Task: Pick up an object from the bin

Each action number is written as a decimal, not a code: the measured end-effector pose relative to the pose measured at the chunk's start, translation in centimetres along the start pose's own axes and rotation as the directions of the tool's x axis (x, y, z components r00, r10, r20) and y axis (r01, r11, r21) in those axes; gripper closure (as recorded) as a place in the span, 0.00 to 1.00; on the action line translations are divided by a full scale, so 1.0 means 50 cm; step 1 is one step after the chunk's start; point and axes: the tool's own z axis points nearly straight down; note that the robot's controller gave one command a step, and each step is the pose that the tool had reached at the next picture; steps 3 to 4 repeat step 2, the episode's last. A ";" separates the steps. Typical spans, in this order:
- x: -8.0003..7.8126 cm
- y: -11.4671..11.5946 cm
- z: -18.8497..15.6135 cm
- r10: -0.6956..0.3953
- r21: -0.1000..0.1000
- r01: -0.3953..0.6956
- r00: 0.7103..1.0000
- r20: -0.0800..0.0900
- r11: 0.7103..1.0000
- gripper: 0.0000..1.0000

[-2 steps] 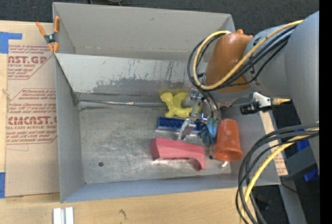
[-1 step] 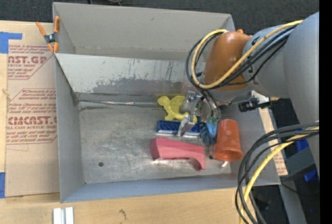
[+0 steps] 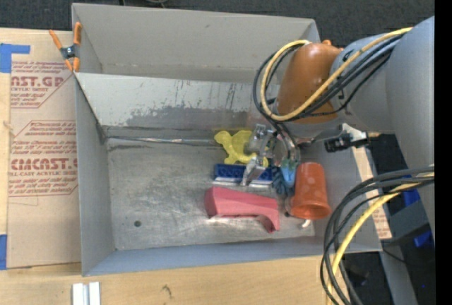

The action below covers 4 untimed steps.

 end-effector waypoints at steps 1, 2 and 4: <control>0.003 0.000 -0.004 0.000 0.001 0.000 1.000 -0.003 1.000 1.00; 0.008 0.000 -0.031 -0.001 0.001 0.001 1.000 -0.005 1.000 1.00; 0.008 0.000 -0.031 -0.001 0.001 0.001 1.000 -0.005 1.000 1.00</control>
Offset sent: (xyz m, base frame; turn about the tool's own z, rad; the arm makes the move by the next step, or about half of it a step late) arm 0.0001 -0.0001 0.1021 0.0000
